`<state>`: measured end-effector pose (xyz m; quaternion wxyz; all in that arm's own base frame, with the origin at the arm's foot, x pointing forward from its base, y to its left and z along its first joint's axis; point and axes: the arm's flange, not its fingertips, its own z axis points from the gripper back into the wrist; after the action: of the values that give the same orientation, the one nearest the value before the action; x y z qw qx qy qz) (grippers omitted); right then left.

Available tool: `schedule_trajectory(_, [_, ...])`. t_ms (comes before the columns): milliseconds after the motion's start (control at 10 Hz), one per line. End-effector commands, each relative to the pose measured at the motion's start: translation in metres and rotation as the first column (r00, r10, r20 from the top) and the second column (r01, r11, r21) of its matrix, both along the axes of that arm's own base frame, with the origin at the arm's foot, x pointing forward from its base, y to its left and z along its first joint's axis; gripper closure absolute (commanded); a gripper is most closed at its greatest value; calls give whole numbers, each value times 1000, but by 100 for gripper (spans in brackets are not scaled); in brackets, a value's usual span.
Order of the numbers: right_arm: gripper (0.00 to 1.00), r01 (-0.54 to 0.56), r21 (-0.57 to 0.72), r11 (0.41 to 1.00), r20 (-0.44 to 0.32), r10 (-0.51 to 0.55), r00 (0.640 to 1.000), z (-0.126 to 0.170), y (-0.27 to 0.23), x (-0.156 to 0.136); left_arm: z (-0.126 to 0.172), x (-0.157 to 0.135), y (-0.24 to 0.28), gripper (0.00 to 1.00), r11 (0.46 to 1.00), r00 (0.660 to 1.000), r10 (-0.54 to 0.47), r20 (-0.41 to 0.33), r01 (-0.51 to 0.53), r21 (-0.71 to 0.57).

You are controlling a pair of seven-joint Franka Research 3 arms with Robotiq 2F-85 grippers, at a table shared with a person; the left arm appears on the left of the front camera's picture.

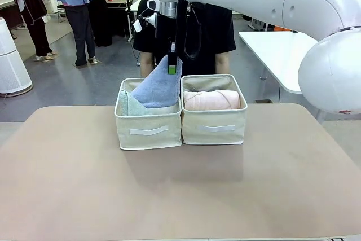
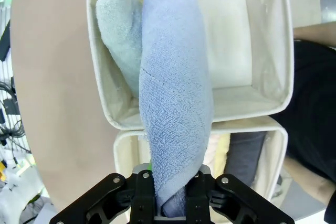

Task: Sort the towels based on their folding style.
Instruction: Pick up another triangle-folded towel from the table and place it in the left Fabric basket.

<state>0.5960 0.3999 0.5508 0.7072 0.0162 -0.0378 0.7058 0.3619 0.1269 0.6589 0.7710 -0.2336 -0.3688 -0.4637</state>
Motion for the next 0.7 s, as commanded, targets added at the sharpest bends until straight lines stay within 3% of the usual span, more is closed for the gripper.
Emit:
schedule_trajectory(0, [82,-3,-26,1000,-10,2,1000,2,13,11,0,-2,0,0,1000,1000,-11,3,11,6])
schedule_trajectory(600, [82,-8,-74,997,-18,7,1000,-32,28,3,0,-2,0,0,1000,1000,-11,3,11,6])
